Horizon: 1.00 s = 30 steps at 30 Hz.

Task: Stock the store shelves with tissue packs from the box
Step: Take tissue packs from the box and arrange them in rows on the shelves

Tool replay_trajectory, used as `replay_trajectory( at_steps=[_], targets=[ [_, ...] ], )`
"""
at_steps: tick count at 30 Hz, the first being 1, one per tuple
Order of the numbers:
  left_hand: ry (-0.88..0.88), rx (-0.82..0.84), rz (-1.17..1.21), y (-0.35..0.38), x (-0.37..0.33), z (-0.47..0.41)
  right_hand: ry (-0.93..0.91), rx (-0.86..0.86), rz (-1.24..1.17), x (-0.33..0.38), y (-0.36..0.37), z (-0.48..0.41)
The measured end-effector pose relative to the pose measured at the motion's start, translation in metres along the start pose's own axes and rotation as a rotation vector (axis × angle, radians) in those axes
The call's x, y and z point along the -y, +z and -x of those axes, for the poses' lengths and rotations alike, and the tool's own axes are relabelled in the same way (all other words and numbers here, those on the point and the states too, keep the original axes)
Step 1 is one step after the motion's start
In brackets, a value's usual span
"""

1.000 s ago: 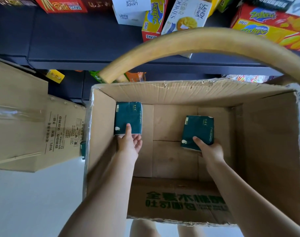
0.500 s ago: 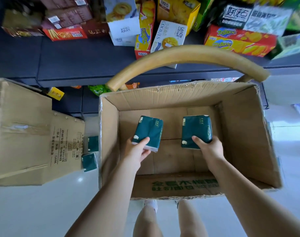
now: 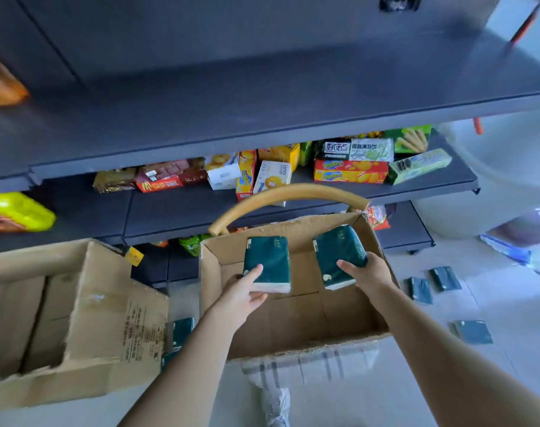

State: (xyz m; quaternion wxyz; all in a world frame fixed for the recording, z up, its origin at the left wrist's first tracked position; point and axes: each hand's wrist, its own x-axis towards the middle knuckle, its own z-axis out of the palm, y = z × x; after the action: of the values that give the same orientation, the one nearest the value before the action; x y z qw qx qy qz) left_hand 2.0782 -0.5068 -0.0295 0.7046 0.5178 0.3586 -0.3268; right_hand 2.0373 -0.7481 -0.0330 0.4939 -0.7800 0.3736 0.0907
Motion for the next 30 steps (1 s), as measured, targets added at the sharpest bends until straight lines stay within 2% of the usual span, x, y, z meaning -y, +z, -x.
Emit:
replay_trajectory(
  at_steps=[7,13,17,24,27,30],
  targets=[
    [0.196,0.049,0.164,0.074,0.001,0.078,-0.164,-0.090,-0.062,0.018,-0.099,0.023],
    [0.395,0.167,0.199,0.151,0.021,0.158,-0.345,-0.107,-0.019,0.031,-0.195,0.067],
    [0.487,0.229,0.146,0.192,0.014,0.215,-0.430,-0.125,-0.108,0.051,-0.250,0.095],
    [0.616,0.334,0.136,0.247,-0.045,0.282,-0.588,-0.173,-0.049,0.139,-0.335,0.106],
    [0.693,0.427,0.056,0.271,-0.089,0.300,-0.660,-0.236,-0.046,0.183,-0.355,0.103],
    [0.765,0.434,0.010,0.283,-0.120,0.307,-0.665,-0.269,-0.043,0.209,-0.370,0.098]
  ],
)
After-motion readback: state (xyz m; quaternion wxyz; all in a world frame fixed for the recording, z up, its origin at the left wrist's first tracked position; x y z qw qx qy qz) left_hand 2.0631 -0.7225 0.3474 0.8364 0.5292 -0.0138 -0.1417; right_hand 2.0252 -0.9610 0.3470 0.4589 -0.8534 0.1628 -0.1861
